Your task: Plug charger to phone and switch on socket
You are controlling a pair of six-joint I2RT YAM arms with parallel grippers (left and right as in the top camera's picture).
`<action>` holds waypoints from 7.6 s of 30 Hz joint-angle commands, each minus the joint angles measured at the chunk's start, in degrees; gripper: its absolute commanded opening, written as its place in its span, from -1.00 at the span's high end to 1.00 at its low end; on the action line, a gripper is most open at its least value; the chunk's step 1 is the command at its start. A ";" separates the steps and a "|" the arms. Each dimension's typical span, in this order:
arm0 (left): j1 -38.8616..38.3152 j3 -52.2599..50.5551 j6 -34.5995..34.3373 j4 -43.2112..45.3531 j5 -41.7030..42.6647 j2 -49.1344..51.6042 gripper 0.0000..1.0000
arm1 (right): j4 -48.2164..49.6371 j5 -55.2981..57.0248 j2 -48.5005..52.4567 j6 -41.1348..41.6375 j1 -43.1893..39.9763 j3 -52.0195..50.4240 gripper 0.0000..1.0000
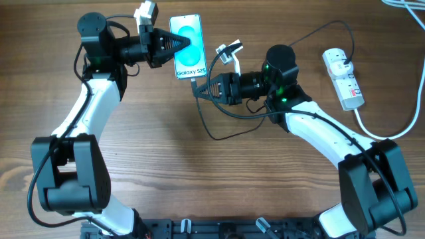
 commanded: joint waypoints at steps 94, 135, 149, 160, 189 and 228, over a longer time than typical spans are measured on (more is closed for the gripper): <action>-5.66 0.68 10.05 -3.37 6.23 -1.62 0.92 | 2.21 0.50 -0.42 11.08 -6.25 0.44 0.03; -1.09 0.68 10.03 -13.75 -1.25 -1.60 0.92 | 2.19 0.20 -0.42 6.49 -1.31 0.44 0.03; -1.20 0.68 8.46 -13.77 -1.33 -1.60 0.92 | 2.16 1.84 -0.33 6.49 -1.29 0.44 0.35; -1.20 0.68 6.69 -13.99 -3.06 -1.60 0.92 | -0.44 1.81 -0.33 3.72 -1.29 0.22 0.37; -2.34 0.68 11.47 -13.92 0.83 -1.60 0.92 | -0.39 2.93 -0.33 5.81 -1.29 0.22 0.91; -5.35 0.68 14.78 -13.92 6.23 -1.60 0.92 | 1.55 7.41 -0.33 8.44 -3.08 0.24 0.91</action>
